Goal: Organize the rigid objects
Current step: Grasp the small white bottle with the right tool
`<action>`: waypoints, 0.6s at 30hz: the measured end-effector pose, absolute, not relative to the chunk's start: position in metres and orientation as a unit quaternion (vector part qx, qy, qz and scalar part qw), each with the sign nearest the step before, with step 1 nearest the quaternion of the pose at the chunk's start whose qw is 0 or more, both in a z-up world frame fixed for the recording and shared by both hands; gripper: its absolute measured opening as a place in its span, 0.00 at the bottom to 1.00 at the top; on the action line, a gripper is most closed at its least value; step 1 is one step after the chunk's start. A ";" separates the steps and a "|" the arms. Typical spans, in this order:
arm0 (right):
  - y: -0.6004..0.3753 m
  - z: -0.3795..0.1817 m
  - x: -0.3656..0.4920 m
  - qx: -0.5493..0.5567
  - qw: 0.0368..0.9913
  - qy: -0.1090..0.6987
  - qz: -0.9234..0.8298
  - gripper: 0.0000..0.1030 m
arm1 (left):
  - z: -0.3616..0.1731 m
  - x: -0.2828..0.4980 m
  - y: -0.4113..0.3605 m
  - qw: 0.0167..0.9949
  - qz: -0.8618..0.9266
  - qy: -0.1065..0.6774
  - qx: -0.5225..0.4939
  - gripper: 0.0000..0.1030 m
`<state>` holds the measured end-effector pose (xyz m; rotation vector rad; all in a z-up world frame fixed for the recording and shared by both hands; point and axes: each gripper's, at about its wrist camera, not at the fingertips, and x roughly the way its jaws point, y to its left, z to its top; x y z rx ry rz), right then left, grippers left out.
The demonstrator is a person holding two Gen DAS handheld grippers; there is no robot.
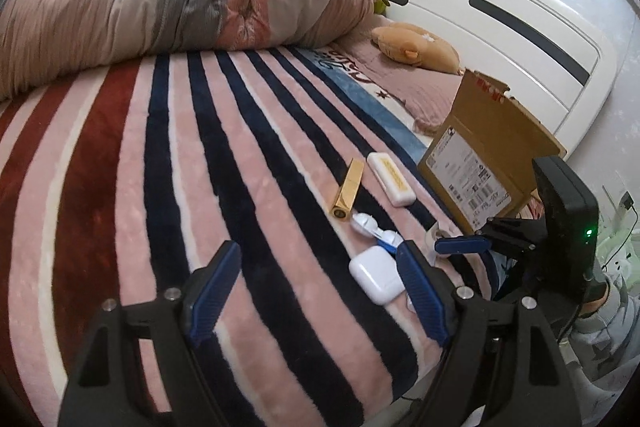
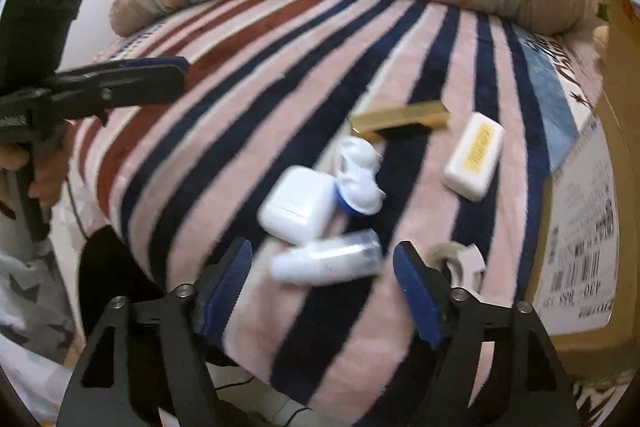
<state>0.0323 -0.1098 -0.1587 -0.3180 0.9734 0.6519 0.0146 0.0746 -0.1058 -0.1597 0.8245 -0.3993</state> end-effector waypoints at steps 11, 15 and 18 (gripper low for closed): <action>-0.105 -0.175 0.034 -0.199 0.816 0.442 0.314 0.57 | -0.108 0.015 0.064 0.882 -0.224 0.407 -0.080 0.75; -0.104 -0.166 0.032 -0.207 0.820 0.426 0.321 0.57 | -0.101 0.016 0.055 0.877 -0.243 0.407 -0.083 0.75; -0.101 -0.144 0.027 -0.193 0.828 0.402 0.340 0.57 | -0.089 0.018 0.044 0.872 -0.268 0.401 -0.083 0.75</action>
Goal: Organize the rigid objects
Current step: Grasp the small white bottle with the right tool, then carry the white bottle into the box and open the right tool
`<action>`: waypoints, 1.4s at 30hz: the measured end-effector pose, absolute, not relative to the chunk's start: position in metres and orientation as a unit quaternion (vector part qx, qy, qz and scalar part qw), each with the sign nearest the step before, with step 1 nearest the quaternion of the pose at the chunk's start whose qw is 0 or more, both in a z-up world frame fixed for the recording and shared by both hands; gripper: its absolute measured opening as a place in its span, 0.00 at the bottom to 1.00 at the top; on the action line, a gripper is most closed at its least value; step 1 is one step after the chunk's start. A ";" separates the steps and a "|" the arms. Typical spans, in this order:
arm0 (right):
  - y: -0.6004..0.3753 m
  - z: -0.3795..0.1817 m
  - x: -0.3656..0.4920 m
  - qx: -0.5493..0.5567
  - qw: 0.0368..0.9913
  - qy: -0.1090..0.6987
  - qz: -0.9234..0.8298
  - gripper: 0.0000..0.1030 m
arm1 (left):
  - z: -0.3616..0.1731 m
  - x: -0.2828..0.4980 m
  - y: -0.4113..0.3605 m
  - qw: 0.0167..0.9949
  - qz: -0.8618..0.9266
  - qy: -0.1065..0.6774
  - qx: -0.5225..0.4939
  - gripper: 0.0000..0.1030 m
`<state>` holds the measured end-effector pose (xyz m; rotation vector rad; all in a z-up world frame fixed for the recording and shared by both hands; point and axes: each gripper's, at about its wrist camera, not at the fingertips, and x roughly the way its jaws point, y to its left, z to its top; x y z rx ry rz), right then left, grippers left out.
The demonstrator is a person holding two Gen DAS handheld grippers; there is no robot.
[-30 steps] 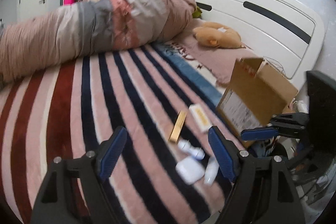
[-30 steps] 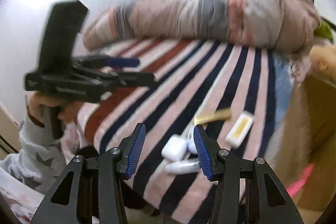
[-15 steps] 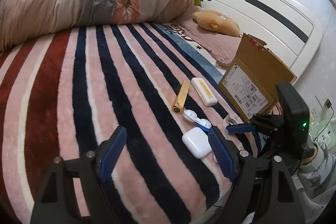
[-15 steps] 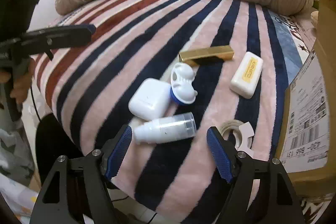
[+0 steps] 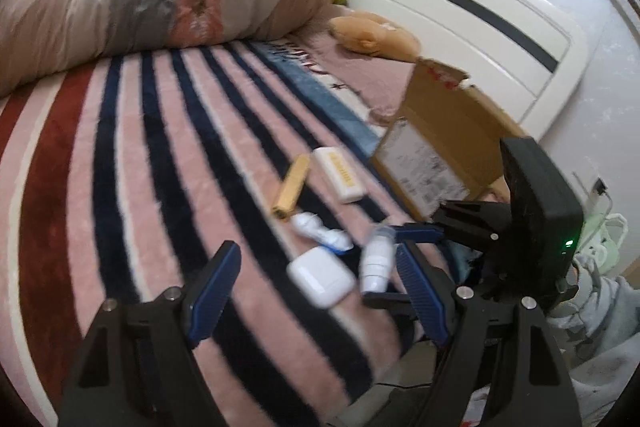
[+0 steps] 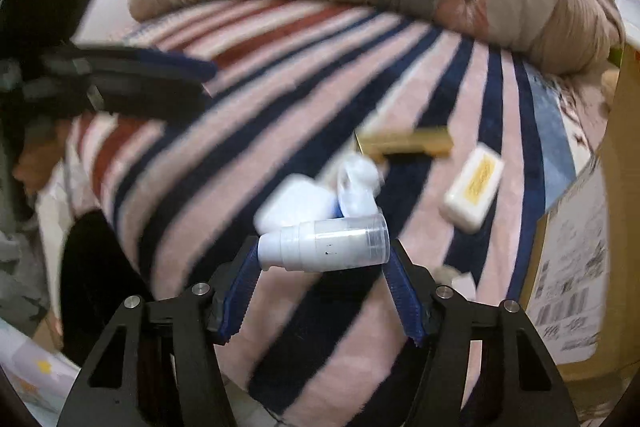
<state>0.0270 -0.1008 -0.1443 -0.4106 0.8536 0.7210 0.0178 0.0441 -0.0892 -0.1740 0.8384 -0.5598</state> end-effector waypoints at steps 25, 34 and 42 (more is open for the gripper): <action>-0.266 -0.008 0.047 -0.129 0.902 0.297 0.286 0.57 | 0.009 0.096 -0.184 0.815 -0.399 0.420 -0.001 0.23; -0.298 -0.015 0.073 -0.117 0.887 0.351 0.276 0.57 | -0.004 0.111 -0.225 0.793 -0.390 0.467 0.037 0.23; -0.294 -0.032 0.070 -0.125 0.873 0.388 0.268 0.73 | 0.014 0.104 -0.198 0.820 -0.363 0.441 0.031 0.50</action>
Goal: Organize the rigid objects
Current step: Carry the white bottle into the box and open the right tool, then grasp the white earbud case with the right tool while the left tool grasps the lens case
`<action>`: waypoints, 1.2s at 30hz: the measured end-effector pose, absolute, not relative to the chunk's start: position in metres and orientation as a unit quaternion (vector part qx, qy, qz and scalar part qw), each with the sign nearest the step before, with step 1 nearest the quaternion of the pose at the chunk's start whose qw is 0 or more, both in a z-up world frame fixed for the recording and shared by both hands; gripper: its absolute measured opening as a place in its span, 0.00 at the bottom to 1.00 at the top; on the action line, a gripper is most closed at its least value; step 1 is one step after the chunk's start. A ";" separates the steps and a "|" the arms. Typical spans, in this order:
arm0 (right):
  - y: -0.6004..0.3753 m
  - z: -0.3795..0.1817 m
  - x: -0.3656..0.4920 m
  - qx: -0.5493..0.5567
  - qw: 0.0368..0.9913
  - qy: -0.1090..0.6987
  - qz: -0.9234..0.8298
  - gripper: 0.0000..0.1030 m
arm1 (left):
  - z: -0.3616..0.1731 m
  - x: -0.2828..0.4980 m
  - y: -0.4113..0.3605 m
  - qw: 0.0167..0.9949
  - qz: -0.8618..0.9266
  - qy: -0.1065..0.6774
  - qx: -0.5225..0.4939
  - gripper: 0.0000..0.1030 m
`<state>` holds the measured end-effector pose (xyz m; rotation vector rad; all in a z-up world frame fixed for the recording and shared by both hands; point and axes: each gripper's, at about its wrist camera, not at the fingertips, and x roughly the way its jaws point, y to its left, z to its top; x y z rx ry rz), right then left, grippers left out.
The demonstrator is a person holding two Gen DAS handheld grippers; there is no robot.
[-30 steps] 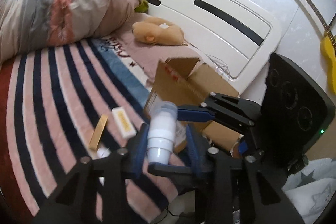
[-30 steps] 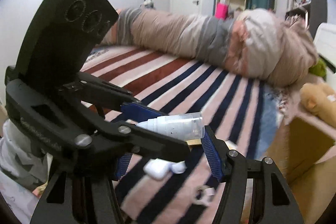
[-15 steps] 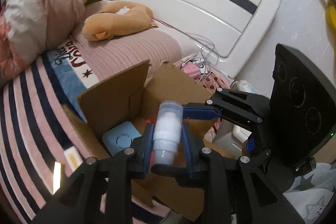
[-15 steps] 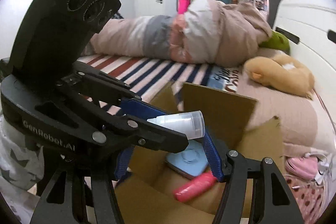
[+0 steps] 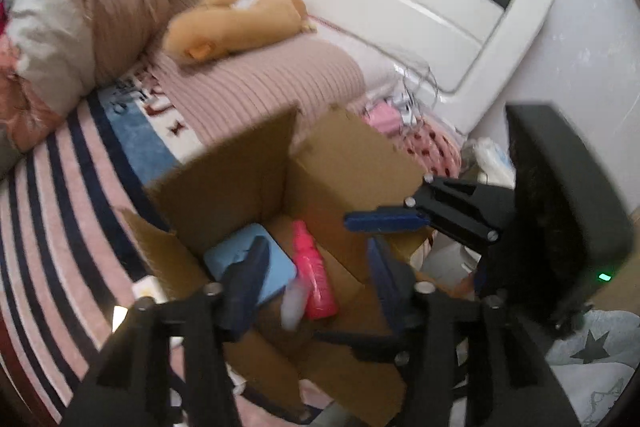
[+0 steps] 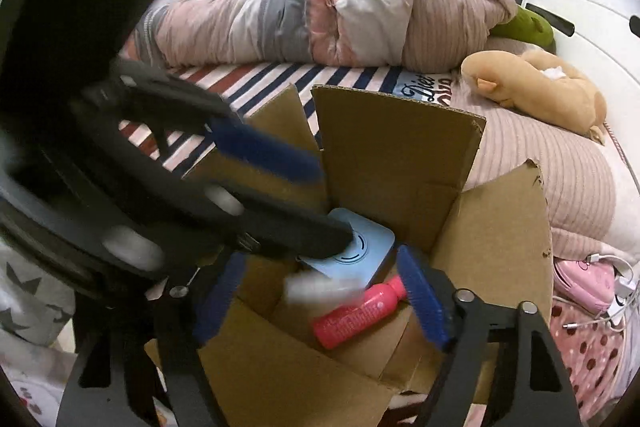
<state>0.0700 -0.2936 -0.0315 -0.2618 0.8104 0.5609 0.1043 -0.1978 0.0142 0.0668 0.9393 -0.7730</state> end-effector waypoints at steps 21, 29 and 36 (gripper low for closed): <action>-0.110 -0.070 0.022 -0.106 0.837 0.387 0.374 0.55 | -0.032 0.030 0.062 0.912 -0.166 0.373 -0.051 0.66; -0.095 -0.171 0.038 -0.068 0.825 0.482 0.287 0.43 | -0.100 0.030 0.084 0.888 -0.175 0.418 -0.081 0.66; -0.077 -0.177 0.050 -0.090 0.839 0.470 0.259 0.40 | -0.120 0.028 0.088 0.876 -0.185 0.435 -0.096 0.66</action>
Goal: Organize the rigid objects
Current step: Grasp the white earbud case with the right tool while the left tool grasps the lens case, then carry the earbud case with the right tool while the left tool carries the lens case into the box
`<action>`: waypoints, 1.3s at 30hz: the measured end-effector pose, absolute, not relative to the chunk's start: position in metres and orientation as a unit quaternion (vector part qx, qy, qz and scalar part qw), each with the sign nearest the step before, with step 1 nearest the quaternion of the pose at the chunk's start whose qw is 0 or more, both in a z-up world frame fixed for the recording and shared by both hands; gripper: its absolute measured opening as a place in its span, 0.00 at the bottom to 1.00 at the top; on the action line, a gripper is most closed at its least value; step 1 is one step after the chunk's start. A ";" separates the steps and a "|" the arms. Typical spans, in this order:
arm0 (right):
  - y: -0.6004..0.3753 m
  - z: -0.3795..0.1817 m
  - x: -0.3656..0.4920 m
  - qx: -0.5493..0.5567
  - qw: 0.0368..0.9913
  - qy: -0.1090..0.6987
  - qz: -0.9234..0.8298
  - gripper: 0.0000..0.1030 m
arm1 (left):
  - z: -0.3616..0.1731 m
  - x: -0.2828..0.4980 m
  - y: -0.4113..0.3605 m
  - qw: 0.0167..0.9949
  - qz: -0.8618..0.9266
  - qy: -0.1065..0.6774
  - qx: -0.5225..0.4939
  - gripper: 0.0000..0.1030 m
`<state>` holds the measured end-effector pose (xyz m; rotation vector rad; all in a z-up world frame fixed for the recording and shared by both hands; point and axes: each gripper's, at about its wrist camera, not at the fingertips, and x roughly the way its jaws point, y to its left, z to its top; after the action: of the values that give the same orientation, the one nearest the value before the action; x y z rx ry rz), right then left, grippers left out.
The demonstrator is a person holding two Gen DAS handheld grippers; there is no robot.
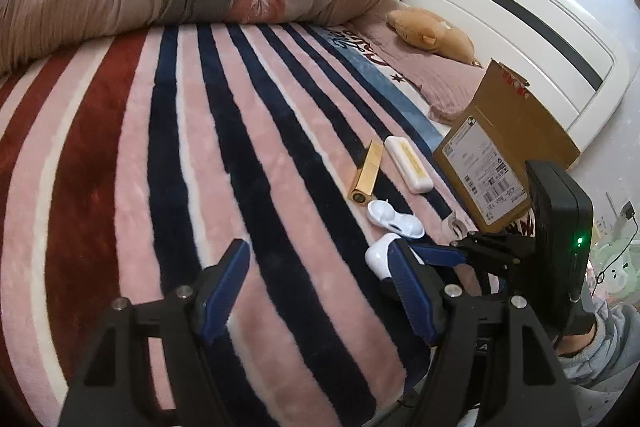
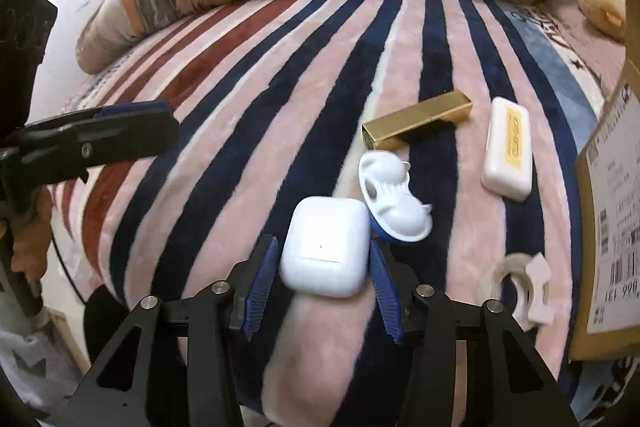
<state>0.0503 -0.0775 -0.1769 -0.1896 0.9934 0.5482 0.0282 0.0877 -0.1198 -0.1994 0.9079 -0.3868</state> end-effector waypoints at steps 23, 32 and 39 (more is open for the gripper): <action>-0.137 -0.167 0.039 -0.126 0.852 0.467 0.199 0.39 | -0.171 0.093 -0.020 0.835 -0.277 0.472 -0.046 0.59; -0.131 -0.155 0.035 -0.124 0.854 0.452 0.223 0.39 | -0.156 0.080 -0.014 0.852 -0.257 0.456 -0.011 0.55; -0.109 -0.096 0.021 -0.142 0.869 0.384 0.279 0.39 | -0.072 0.049 0.029 0.891 -0.221 0.396 -0.011 0.54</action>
<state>0.0206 -0.1094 -0.0960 -0.2962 0.8041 0.5834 0.0490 0.0285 -0.0717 -0.0222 0.8231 -0.4580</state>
